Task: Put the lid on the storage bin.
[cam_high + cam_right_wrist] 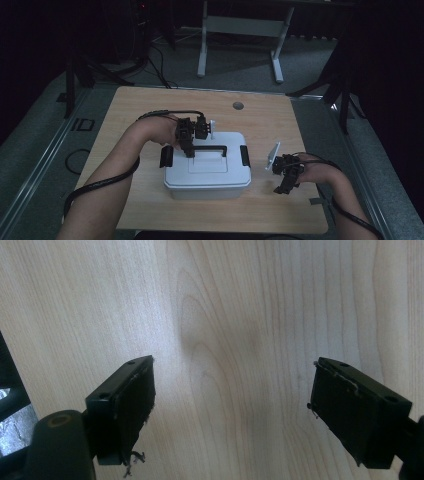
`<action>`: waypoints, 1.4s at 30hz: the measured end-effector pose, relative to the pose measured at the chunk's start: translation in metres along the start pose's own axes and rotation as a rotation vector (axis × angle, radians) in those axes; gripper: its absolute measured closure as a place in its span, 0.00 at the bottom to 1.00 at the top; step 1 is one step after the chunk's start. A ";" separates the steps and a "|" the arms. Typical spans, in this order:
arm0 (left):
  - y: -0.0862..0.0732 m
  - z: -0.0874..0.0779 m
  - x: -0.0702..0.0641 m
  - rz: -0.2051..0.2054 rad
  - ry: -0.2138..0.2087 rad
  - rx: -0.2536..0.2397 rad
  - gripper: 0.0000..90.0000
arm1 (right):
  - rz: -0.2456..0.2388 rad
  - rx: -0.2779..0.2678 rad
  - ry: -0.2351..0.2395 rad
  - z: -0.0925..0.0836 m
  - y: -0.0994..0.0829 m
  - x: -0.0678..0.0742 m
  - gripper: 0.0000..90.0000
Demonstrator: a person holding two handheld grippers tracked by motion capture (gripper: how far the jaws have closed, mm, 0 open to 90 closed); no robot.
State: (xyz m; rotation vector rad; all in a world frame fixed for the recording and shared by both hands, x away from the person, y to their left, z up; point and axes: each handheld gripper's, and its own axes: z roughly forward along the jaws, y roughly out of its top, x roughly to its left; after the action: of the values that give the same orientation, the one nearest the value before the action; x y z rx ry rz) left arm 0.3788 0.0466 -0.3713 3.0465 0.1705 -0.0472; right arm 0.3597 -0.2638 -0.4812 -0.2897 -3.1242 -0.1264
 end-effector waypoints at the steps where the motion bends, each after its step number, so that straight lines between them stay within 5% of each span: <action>1: 0.000 0.000 0.000 -0.001 0.000 0.001 0.93 | 0.000 0.003 0.001 0.001 0.000 0.000 0.20; 10: 0.000 -0.001 -0.001 0.032 0.012 0.004 0.91 | 0.002 0.000 -0.002 -0.002 0.001 0.000 0.20; 13: -0.005 -0.004 0.000 0.028 0.041 -0.020 0.71 | 0.002 0.003 -0.001 -0.003 0.001 0.001 0.20; 15: -0.009 -0.007 0.002 -0.022 0.011 -0.055 0.58 | 0.002 0.004 -0.004 -0.003 0.000 0.000 0.20; 19: -0.016 -0.009 0.002 -0.052 0.018 -0.092 0.22 | 0.001 0.003 -0.006 -0.004 0.000 0.000 0.19; 20: -0.020 -0.011 0.003 -0.044 0.047 -0.104 0.15 | 0.003 0.002 -0.007 -0.005 0.001 0.001 0.20; 24: -0.030 -0.012 0.003 -0.068 0.054 -0.188 0.04 | 0.006 -0.006 -0.011 -0.007 0.003 0.001 0.20; 31: -0.049 -0.008 0.004 -0.095 0.069 -0.253 0.02 | 0.007 -0.024 -0.022 -0.008 0.003 0.000 0.18; 42: -0.088 -0.001 0.000 -0.136 0.079 -0.288 0.02 | 0.052 -0.046 -0.053 -0.010 -0.002 -0.001 0.15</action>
State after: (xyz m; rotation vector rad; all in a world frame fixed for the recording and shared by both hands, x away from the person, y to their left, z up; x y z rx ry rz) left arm 0.3693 0.1339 -0.3784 2.7474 0.3562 0.0820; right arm 0.3606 -0.2671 -0.4713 -0.3801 -3.1664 -0.1943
